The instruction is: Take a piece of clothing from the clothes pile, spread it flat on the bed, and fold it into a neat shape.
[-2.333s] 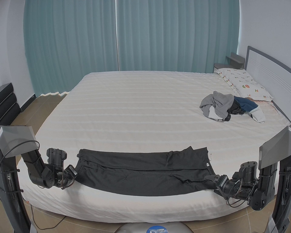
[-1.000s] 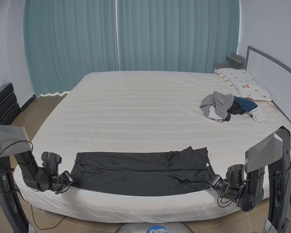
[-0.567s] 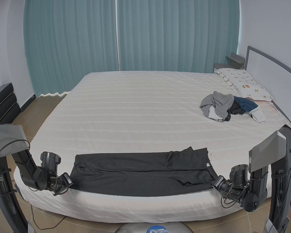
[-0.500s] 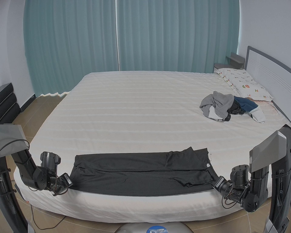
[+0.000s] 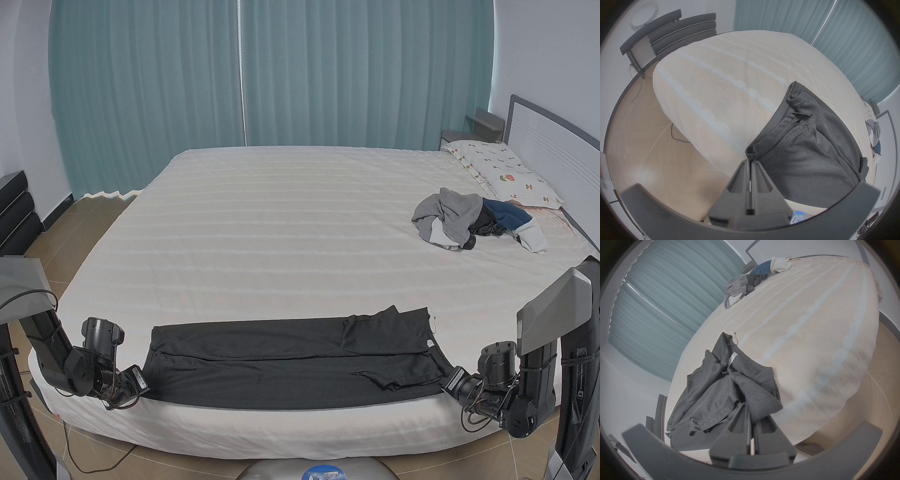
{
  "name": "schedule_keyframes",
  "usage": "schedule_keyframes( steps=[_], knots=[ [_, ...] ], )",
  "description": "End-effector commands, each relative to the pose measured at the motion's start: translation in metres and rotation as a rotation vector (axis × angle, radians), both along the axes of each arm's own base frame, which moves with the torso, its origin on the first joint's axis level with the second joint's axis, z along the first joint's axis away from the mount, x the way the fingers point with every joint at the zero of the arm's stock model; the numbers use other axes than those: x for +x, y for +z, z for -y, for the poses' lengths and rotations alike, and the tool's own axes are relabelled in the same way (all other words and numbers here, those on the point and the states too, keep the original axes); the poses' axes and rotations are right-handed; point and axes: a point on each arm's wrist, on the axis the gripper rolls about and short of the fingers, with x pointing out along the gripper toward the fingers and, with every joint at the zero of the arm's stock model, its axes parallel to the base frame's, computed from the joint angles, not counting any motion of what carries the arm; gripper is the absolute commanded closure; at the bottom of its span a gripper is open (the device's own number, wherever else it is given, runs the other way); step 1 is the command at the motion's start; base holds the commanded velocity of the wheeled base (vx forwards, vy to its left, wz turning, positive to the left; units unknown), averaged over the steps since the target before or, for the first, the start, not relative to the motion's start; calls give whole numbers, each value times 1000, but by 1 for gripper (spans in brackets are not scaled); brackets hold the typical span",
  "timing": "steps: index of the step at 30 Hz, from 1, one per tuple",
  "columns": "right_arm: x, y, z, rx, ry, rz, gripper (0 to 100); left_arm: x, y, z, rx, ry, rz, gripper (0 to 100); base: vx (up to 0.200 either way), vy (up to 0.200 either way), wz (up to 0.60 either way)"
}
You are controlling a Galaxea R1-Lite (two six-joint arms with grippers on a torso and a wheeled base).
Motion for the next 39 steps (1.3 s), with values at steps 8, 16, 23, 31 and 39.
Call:
schedule_keyframes(
  steps=[8, 16, 23, 31, 39],
  knots=[
    [1, -5, -1, 2, 10, -7, 0, -2, -2, 1, 3, -10, -12, 0, 0, 0, 0],
    [1, 13, 4, 8, -3, 53, 0, 2, 13, -8, -2, 22, 53, 0, 0, 0, 0],
    [9, 30, 23, -7, -63, 129, 0, 7, 36, -23, -80, 28, 171, 0, 0, 0, 0],
    [15, 27, 35, 108, -37, 114, 0, 17, 51, -14, -274, -42, 254, 0, 0, 0, 0],
    [14, 23, 33, 190, -18, 79, 0, 39, 26, -4, -367, -55, 201, 0, 0, 0, 0]
  ],
)
